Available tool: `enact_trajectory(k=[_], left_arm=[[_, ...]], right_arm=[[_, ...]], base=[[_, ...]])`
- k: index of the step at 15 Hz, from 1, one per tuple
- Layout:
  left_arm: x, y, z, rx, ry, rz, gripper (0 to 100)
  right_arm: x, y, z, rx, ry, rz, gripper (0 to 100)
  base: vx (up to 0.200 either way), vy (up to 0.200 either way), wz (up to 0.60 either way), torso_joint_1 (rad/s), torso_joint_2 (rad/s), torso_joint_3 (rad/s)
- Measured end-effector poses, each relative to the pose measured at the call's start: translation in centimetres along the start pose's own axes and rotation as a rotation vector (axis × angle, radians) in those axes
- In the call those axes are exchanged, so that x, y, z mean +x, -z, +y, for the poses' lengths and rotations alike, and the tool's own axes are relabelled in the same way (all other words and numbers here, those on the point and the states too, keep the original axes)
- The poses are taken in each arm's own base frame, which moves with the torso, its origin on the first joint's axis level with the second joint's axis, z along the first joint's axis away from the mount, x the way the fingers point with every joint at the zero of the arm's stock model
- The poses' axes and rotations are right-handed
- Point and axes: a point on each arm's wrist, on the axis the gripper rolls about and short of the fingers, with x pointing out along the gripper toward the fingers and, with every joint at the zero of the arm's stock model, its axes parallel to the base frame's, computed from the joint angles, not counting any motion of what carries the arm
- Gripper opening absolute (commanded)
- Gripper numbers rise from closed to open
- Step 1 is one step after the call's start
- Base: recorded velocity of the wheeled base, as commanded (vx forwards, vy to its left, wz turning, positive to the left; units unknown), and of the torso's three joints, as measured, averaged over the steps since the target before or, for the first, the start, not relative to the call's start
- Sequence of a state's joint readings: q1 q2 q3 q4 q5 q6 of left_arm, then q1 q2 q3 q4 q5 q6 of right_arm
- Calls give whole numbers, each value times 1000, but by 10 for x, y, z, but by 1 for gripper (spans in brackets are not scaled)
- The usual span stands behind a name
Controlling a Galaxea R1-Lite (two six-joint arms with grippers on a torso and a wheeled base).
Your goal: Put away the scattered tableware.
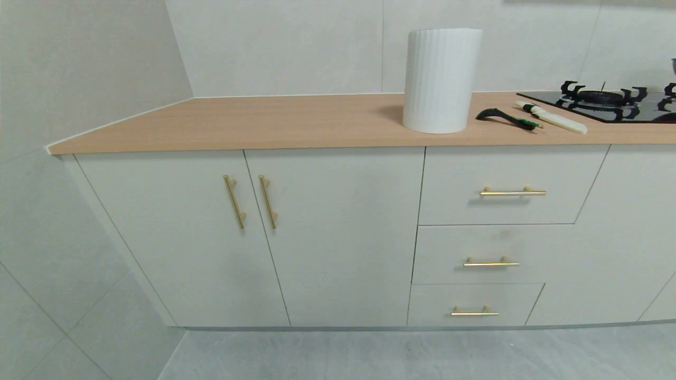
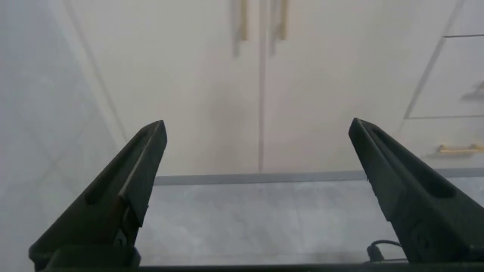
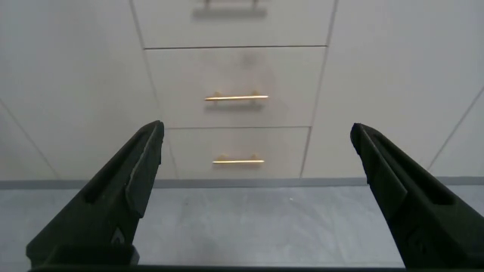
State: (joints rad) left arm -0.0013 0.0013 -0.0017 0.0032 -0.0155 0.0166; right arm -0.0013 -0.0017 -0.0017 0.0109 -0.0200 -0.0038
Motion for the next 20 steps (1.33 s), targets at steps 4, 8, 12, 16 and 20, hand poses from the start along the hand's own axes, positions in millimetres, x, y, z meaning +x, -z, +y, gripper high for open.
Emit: enact_trajectory(k=[4,8,12,16,20], left_arm=[[0,0,0,0,0,0,100],[0,0,0,0,0,0,100],[0,0,0,0,0,0,100],[0,0,0,0,0,0,100],[0,0,0,-1,0,0,100]], right_arm=[[0,0,0,1,0,0,100],[0,0,0,1,-2,0,100],[0,0,0,1,-1,0,100],[0,0,0,1,0,0,100],[0,0,0,2,0,0,100]], base=[[0,-50,0,1,1,1],[0,0,0,0,0,0],[50,0,0,1,1,2],[100,0,0,-1,4,4],[0,0,0,0,0,0]])
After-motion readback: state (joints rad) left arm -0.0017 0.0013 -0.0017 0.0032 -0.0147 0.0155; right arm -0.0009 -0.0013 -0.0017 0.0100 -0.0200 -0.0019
